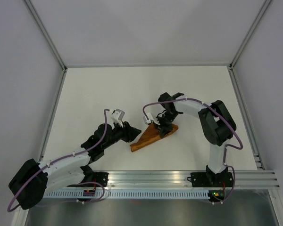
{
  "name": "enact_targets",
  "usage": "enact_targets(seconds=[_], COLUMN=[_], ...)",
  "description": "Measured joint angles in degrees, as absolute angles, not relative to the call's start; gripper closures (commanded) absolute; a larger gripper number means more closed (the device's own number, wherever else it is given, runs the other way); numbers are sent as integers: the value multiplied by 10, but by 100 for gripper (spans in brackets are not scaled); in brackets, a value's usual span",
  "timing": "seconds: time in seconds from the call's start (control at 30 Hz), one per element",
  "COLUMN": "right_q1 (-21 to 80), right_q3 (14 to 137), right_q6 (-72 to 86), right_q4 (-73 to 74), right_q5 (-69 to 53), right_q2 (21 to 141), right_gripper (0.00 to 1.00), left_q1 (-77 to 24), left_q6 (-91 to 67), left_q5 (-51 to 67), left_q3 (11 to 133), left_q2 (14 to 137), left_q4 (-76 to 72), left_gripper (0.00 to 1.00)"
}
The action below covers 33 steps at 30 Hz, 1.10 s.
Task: Fold the napkin, place the utensils inside, and roll it up
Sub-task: Roll the napkin at the center of the board.
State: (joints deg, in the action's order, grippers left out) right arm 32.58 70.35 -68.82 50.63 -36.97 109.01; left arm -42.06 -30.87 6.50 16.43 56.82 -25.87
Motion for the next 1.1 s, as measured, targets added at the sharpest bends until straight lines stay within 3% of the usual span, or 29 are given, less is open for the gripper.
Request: enact_targets(seconds=[0.2,0.43,1.1], right_q1=[304,302,302], right_q3=[811,847,860], right_q6=[-719,-719,-676], right_q4=[636,711,763], right_q5=[-413,-432,-438], right_q2=[1184,1227,1260], right_gripper=[94,94,93], left_q1=[-498,-595,-664], left_q6=[-249,-158,-51], left_q5=[-18,-88,-67], left_q3=[168,221,352], left_q2=[556,660,886], left_q4=[-249,-221,-202], left_gripper=[54,52,49])
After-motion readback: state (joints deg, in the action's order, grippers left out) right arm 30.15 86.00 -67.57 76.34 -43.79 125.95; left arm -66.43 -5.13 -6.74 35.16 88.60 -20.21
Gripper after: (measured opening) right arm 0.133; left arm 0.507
